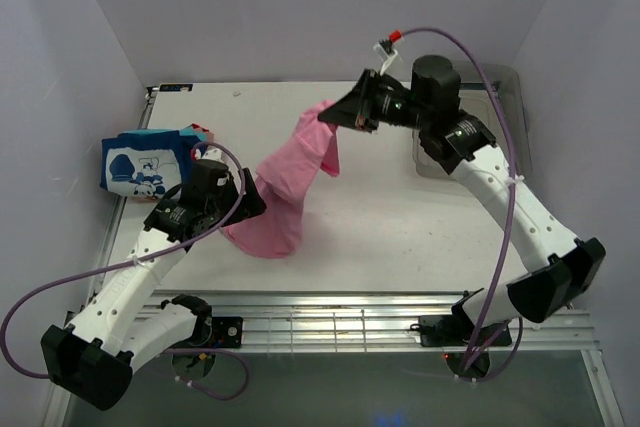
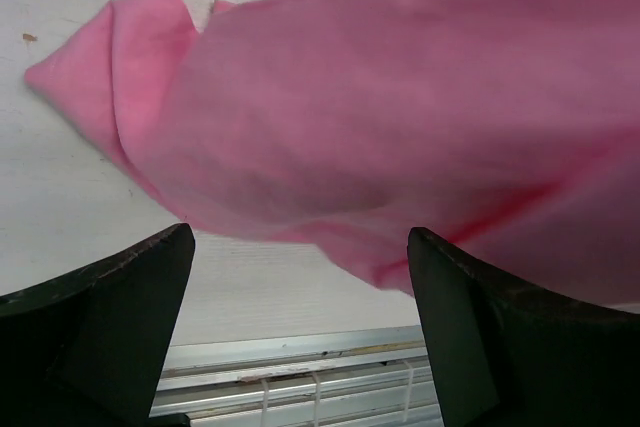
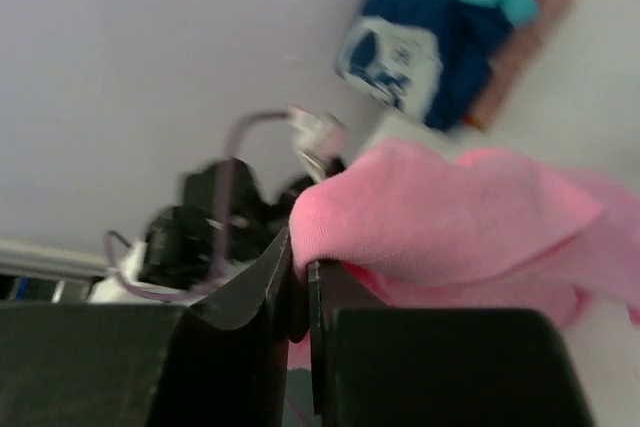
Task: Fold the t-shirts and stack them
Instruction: Move the tshirt to the center of the board, then flatten out the tshirt
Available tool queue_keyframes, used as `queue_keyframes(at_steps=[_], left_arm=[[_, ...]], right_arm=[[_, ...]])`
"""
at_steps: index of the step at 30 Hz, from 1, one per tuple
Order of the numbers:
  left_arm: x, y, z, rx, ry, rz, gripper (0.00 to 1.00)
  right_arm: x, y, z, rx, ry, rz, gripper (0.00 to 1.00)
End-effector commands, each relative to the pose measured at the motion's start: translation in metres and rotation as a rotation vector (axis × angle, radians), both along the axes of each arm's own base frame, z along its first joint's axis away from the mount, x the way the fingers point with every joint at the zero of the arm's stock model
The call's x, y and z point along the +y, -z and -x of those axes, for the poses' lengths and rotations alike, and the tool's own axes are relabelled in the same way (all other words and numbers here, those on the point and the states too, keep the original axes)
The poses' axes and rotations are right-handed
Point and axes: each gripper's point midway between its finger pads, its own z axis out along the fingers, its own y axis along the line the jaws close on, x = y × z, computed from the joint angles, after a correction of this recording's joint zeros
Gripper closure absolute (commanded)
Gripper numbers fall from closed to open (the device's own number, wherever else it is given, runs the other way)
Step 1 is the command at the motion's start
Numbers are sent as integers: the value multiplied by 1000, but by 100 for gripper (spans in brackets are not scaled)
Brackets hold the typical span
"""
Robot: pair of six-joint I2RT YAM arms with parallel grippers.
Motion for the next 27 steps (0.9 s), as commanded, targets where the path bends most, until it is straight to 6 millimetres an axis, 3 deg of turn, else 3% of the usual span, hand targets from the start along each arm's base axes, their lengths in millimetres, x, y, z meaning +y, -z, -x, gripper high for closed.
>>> queue_keyframes(at_steps=[1,2,3,8,9,10,14,15,16,17,18,19,20,24,27], left_arm=[[0,-40,-16,-118,-42,38,2],[0,-40,-19,-113,-43,27,2],[0,-41,-21,-113,-41,20,2],[1,-38,-31,-83,-32,-34,2],[0,-30,-33,-57,-25,-55,2],[0,-25,-34,-36,-16,-73,2],[-4,9,-43,109,15,-152,2],[-4,10,-50,122,14,-171,2],[-2,31,-51,206,15,-225,2],[0,39,-54,240,11,-259,2],[1,38,-64,248,2,-283,2],[14,58,-64,336,-42,-371,2],[18,61,-71,341,-62,-401,2],[29,60,-110,284,-137,-358,2],[34,60,-138,247,-177,-314,2]], right_arm=[[-54,113,-3,139,281,312,90],[-67,134,-1,179,330,368,90],[-92,168,7,252,422,473,90],[-157,222,38,404,585,773,89],[-169,233,40,433,621,843,90],[-184,249,58,503,613,944,90],[-208,301,97,666,536,1182,88],[-207,312,105,687,494,1212,85],[-209,321,112,708,472,1240,70],[-215,333,122,740,450,1285,59],[-217,337,126,742,441,1314,50],[-220,339,127,743,442,1334,38],[-221,338,126,732,451,1344,34],[-209,327,111,675,457,1285,30],[-204,330,103,655,453,1280,30]])
